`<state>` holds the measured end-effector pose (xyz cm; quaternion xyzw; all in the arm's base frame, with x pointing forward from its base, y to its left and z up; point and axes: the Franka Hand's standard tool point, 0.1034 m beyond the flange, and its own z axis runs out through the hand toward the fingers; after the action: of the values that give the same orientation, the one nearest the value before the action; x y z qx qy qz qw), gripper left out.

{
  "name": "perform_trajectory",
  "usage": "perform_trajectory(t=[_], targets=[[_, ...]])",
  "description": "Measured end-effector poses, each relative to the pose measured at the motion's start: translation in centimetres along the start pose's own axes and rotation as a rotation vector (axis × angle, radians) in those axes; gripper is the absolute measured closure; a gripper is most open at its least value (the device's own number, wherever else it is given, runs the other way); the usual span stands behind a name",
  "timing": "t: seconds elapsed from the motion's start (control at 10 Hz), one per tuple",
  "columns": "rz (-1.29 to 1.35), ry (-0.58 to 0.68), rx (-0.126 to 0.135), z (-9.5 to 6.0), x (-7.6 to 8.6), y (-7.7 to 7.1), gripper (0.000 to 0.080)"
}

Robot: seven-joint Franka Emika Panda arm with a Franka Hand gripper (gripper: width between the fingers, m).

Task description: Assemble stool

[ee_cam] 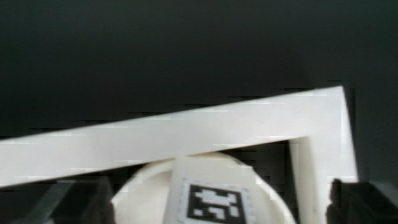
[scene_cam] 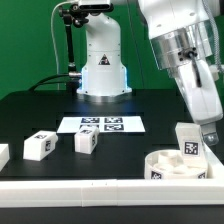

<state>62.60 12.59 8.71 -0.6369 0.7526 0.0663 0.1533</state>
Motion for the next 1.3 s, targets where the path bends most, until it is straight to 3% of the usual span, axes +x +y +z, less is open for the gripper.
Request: perform_trajectory(t=[0.2,0.6,0.9,1.0,1.3], targets=[[-0.075,-0.008,0.013,-1.3,-0.6,-0.5,0.0152],[-0.241,-0.006,0.008,-1.0,-0.6,-0.4,0.0151],[-0.650,-0.003,-0.105,-1.6,-1.2,-0.2,0.0151],[-0.759,-0.009,-0.120,-1.7,-1.5,-0.4,0.0151],[-0.973,-0.026,-0.125,-1.6,-1.5,-0.4,0.0151]])
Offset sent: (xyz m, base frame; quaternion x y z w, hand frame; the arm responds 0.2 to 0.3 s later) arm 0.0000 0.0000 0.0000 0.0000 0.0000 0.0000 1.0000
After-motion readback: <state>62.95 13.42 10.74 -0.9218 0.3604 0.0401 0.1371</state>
